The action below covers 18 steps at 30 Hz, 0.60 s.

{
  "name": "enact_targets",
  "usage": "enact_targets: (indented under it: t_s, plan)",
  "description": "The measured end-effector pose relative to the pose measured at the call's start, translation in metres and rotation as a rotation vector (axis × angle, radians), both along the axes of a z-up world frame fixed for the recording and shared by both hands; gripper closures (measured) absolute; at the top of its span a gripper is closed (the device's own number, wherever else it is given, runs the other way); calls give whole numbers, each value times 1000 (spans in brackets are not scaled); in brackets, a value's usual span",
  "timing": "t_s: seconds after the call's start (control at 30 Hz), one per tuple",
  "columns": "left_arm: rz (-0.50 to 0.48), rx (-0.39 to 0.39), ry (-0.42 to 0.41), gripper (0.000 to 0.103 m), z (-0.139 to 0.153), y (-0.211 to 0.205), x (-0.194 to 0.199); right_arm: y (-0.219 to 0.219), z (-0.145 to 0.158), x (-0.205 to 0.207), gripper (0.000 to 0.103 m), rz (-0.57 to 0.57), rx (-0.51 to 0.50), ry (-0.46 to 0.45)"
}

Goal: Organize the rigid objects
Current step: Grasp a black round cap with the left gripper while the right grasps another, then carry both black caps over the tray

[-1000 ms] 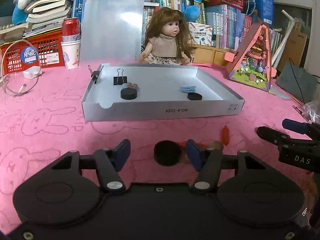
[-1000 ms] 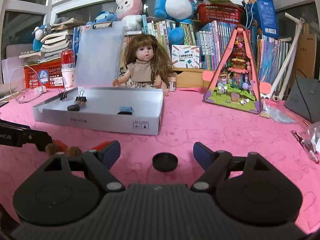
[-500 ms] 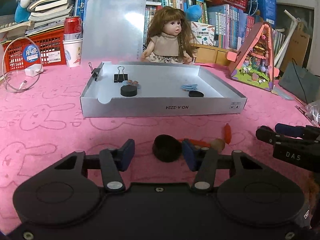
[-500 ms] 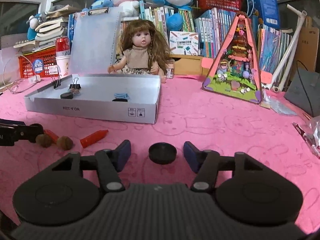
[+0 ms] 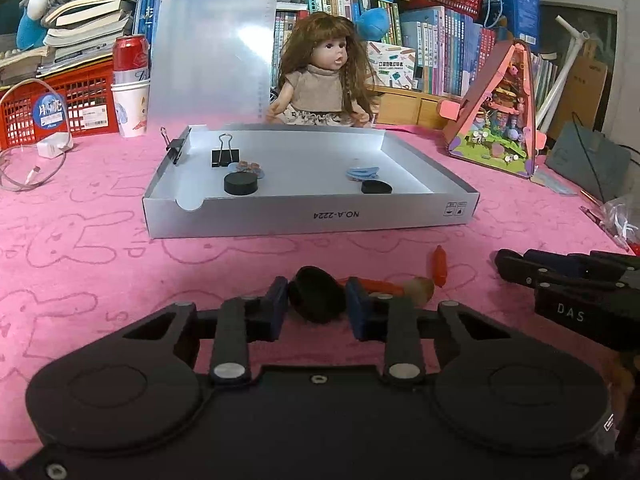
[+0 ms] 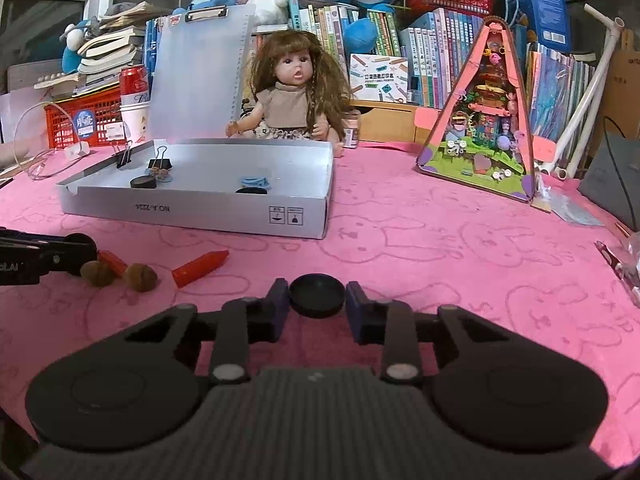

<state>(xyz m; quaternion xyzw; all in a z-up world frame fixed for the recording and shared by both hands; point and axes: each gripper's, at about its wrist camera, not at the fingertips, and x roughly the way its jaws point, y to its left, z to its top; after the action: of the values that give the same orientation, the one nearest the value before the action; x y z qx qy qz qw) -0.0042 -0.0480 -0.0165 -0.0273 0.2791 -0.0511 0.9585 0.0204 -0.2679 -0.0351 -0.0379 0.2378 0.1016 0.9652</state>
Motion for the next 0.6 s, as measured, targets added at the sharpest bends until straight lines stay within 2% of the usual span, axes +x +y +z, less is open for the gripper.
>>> enact_targets:
  t_s: [0.4, 0.6]
  plan:
    - [48, -1, -28, 75, 17, 15, 2, 5, 14, 5, 67, 10, 8, -11]
    - [70, -48, -27, 75, 29, 27, 15, 8, 27, 14, 67, 15, 41, -12]
